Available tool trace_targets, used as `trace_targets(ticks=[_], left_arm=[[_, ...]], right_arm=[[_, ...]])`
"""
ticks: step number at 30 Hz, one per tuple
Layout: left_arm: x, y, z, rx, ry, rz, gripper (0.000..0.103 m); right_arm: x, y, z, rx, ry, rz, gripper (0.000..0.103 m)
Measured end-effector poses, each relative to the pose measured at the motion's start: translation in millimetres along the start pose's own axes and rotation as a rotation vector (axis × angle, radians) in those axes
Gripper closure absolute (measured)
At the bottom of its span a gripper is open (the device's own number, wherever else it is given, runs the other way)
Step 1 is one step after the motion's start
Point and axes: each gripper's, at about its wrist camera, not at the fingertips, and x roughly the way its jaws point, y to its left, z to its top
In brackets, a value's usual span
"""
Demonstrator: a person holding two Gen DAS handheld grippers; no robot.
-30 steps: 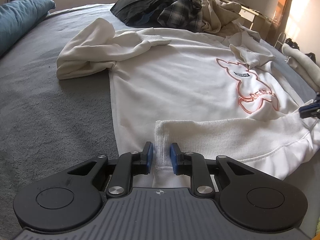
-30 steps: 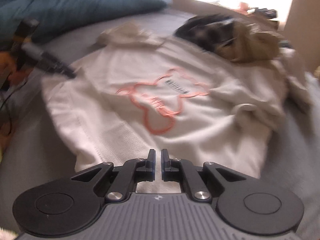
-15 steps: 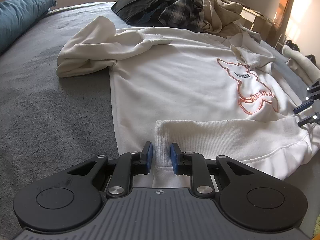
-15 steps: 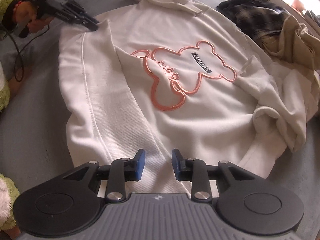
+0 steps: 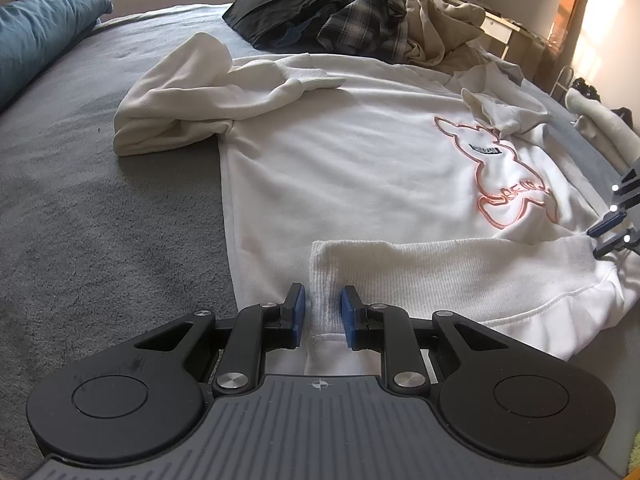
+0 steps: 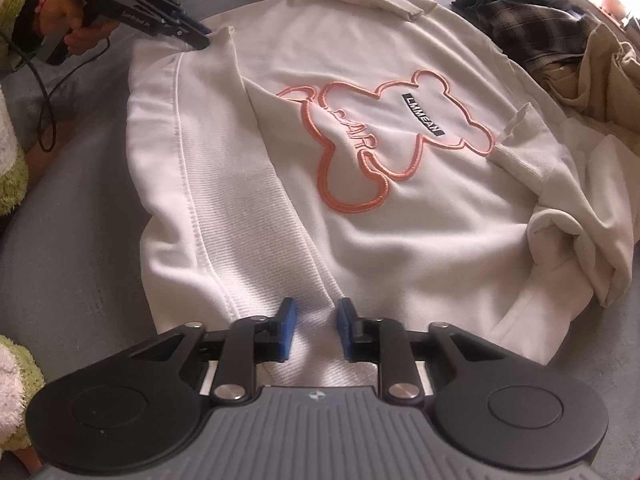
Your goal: Fold clothes
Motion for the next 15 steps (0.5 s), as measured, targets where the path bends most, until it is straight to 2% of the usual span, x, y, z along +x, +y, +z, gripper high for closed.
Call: trace_targets(ticks=[4, 6, 15], left_arm=[[-0.1, -0.2, -0.4, 0.001, -0.001, 0.001, 0.082], [-0.2, -0.5, -1.0, 0.002, -0.003, 0.002, 0.082], [-0.4, -0.8, -1.4, 0.006, -0.003, 0.003, 0.082]], right_arm=[[-4.4, 3.2, 0.0, -0.015, -0.014, -0.026, 0.098], [-7.2, 4.3, -0.2, -0.019, -0.028, -0.041, 0.101], [-8.8, 1.5, -2.3, -0.009, -0.058, -0.099, 0.102]])
